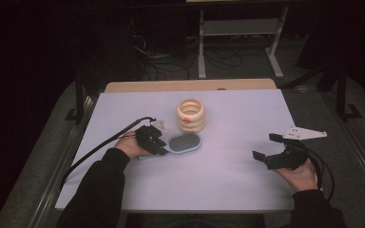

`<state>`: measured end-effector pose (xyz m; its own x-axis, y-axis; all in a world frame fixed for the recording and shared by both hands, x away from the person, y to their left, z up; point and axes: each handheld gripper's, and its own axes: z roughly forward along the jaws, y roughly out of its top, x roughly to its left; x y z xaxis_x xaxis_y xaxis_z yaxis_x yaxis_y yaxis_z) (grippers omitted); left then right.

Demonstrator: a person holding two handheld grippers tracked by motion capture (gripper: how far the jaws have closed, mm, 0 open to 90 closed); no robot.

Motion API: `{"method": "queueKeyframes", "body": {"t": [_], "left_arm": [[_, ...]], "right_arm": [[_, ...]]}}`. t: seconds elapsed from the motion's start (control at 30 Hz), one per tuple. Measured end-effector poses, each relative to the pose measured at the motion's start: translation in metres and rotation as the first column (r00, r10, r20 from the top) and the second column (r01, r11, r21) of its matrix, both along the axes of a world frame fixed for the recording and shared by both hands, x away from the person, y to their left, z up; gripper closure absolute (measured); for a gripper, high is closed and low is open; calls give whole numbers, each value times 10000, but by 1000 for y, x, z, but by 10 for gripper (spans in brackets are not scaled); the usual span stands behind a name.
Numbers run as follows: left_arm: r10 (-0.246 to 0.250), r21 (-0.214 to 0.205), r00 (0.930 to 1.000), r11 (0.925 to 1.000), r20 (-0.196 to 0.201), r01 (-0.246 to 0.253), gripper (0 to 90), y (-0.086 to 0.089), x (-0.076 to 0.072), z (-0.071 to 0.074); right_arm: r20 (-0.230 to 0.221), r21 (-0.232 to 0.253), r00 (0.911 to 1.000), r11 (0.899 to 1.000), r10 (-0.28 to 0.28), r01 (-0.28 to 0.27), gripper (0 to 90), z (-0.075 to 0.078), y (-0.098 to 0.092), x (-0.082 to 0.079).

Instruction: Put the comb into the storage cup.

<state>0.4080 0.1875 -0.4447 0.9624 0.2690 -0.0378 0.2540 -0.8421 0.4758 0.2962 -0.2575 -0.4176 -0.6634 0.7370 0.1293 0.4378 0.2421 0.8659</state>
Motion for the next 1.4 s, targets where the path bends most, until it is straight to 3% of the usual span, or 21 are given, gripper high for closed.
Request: {"method": "queueKeyframes", "body": {"t": [0.23,0.53,1.0,1.4], "left_arm": [[-4,210,9999,9998,146,0,682,-2,-1,1],[-199,473,9950,9988,982,153,699,-5,-10,2],[-265,308,9899,9993,1391,224,699,-5,-20,8],[-206,97,9849,9998,1718,192,699,5,-25,29]], "right_arm": [[-6,-8,10000,10000,-1,1,0,0,0,0],[-43,-50,10000,10000,-3,3,0,-1,0,0],[-66,-42,10000,10000,-1,1,0,-1,0,1],[-121,-36,9999,10000,4,-4,0,-2,1,1]]}}
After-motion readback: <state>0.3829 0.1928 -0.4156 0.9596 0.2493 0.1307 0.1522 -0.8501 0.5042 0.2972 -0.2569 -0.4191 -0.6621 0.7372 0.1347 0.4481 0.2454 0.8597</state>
